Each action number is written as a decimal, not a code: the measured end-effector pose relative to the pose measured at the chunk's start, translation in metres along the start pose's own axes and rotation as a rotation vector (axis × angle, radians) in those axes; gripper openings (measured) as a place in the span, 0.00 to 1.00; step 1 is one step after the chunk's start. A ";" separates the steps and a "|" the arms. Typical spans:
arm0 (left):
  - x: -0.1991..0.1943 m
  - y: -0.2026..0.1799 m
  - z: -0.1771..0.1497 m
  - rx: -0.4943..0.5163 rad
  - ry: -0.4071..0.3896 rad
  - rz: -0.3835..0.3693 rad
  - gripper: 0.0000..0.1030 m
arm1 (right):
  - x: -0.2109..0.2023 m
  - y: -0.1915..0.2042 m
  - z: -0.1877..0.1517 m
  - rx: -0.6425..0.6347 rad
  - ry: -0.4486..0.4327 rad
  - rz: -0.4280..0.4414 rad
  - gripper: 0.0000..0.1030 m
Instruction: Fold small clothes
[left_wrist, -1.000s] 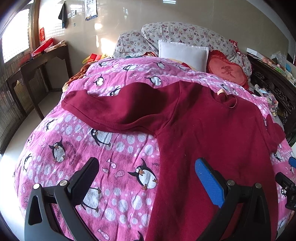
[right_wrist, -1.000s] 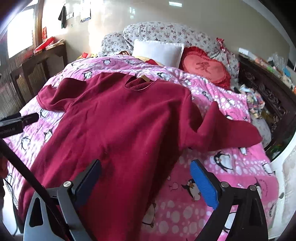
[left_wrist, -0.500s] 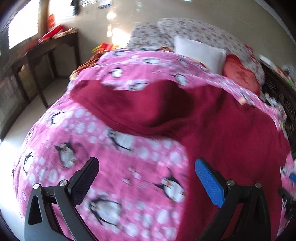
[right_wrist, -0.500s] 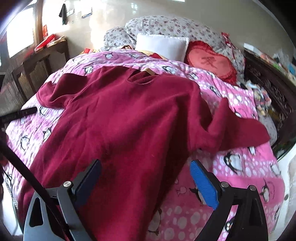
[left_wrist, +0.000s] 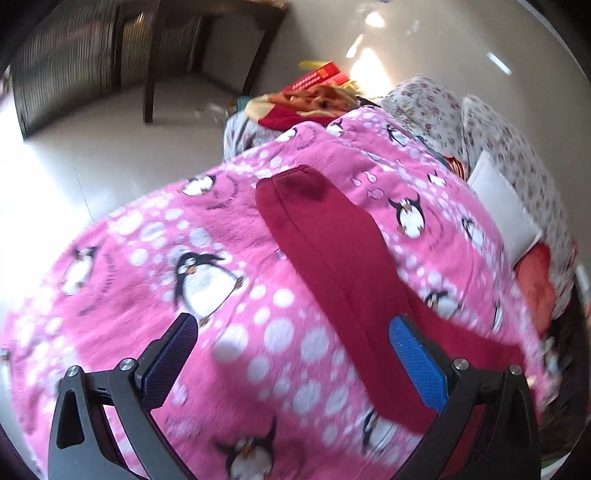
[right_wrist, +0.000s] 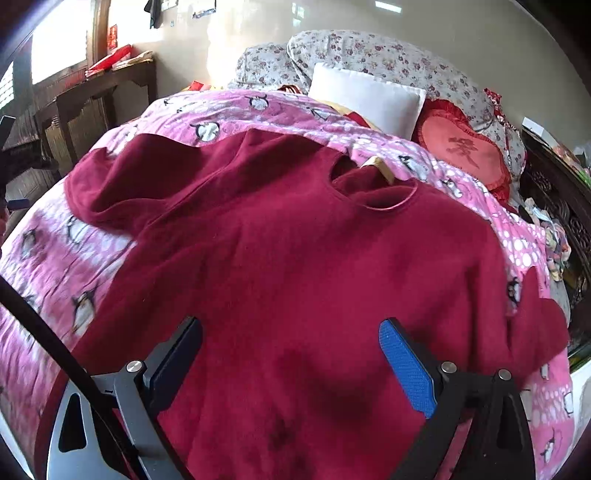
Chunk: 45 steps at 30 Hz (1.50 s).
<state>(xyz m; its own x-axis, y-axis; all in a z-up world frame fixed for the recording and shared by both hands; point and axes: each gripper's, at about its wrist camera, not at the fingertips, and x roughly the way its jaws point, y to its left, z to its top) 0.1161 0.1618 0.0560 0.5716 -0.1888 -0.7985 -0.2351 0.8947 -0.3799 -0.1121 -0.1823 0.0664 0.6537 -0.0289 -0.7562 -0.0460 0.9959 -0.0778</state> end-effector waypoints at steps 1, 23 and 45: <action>0.007 0.001 0.005 -0.010 0.010 -0.006 1.00 | 0.005 -0.001 0.001 0.009 0.003 0.000 0.95; -0.035 -0.054 0.025 0.137 -0.092 -0.088 0.07 | 0.038 0.001 -0.013 0.023 0.071 0.043 0.97; -0.027 -0.339 -0.288 0.910 0.163 -0.419 0.10 | -0.063 -0.174 -0.051 0.368 -0.044 -0.141 0.93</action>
<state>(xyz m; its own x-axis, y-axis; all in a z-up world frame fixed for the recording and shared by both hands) -0.0459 -0.2531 0.0724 0.3408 -0.5499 -0.7626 0.6864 0.6998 -0.1978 -0.1835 -0.3583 0.0943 0.6661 -0.1716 -0.7258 0.3150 0.9469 0.0652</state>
